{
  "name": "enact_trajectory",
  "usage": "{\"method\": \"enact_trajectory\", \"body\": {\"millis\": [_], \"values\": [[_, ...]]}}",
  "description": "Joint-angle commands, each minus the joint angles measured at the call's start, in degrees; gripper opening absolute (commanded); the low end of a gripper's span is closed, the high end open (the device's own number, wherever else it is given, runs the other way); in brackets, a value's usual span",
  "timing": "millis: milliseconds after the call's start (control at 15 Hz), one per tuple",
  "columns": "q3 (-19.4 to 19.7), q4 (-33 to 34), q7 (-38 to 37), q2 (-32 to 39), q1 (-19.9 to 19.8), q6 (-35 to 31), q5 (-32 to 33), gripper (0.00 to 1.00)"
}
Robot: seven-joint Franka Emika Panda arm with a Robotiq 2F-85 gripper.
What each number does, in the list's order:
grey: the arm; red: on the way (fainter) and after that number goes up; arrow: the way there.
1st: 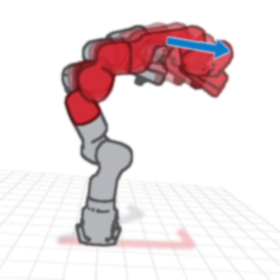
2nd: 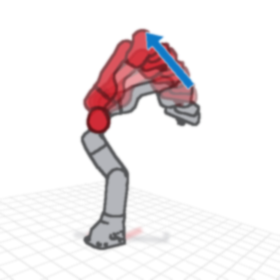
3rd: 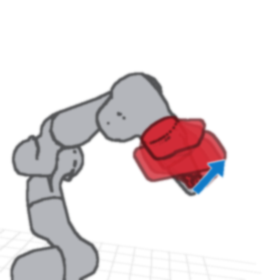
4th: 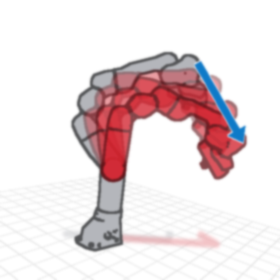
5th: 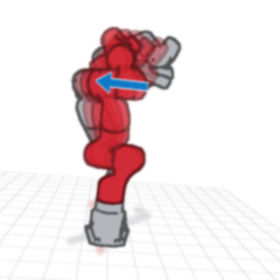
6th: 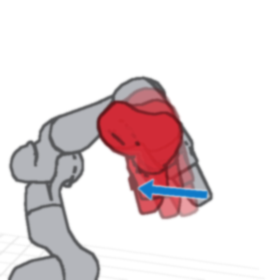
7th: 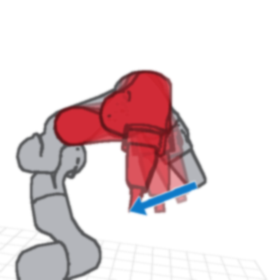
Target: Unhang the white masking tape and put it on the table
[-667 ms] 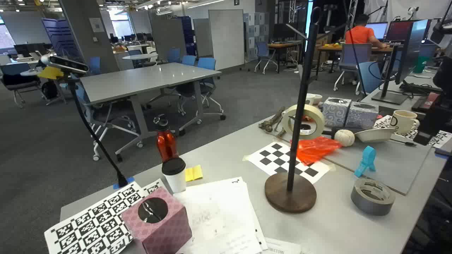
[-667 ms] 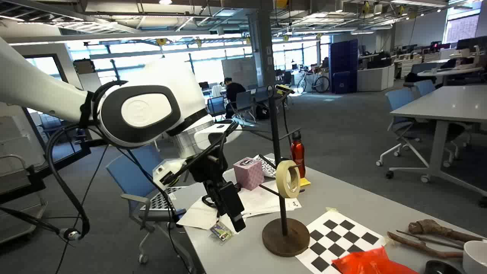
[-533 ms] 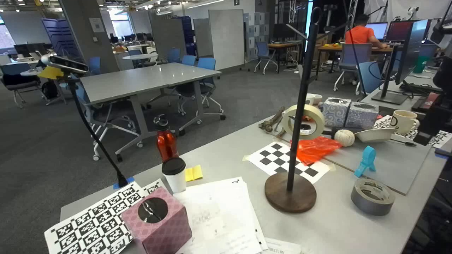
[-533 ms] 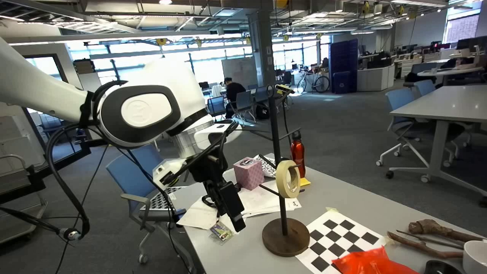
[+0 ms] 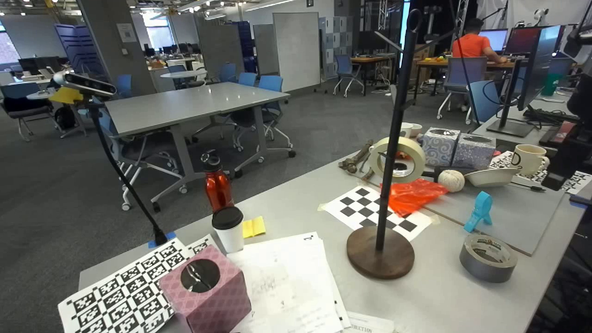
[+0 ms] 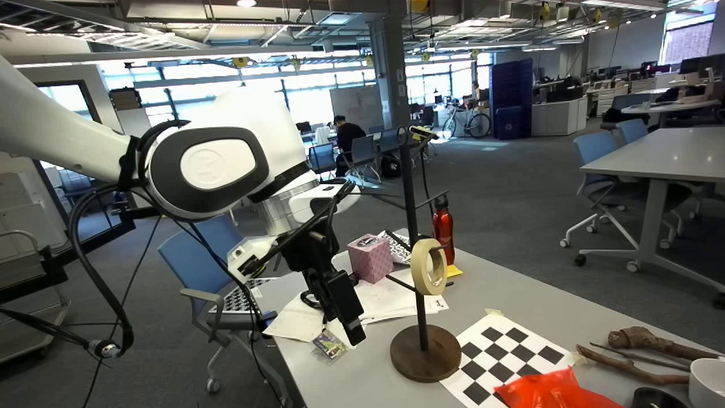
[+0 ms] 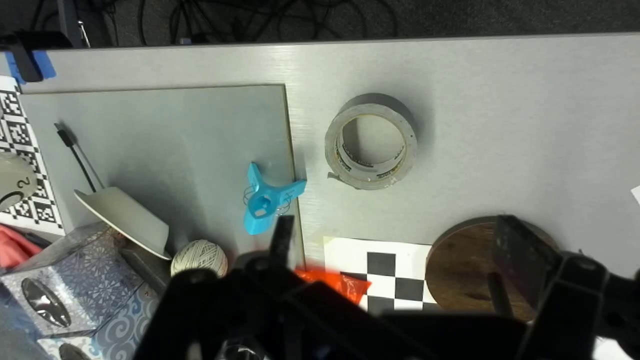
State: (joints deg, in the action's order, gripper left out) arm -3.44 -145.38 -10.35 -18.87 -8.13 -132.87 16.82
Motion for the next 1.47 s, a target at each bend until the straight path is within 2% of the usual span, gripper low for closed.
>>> {"method": "enact_trajectory", "body": {"millis": [0, 533, 1133, 1200, 1400], "values": [[0.81, 0.11, -0.21, 0.00, 0.85, 0.24, 0.29, 1.00], [0.95, 0.94, 0.28, 1.02, 1.15, -0.77, 0.12, 1.00], [0.95, 2.91, 1.65, 2.81, 3.00, -10.25, -1.35, 1.00], [0.47, 1.69, 0.41, 1.32, 2.36, -8.10, -0.25, 1.00], [0.50, 1.58, 0.36, 1.49, 2.40, -8.37, -0.26, 1.00]]}}
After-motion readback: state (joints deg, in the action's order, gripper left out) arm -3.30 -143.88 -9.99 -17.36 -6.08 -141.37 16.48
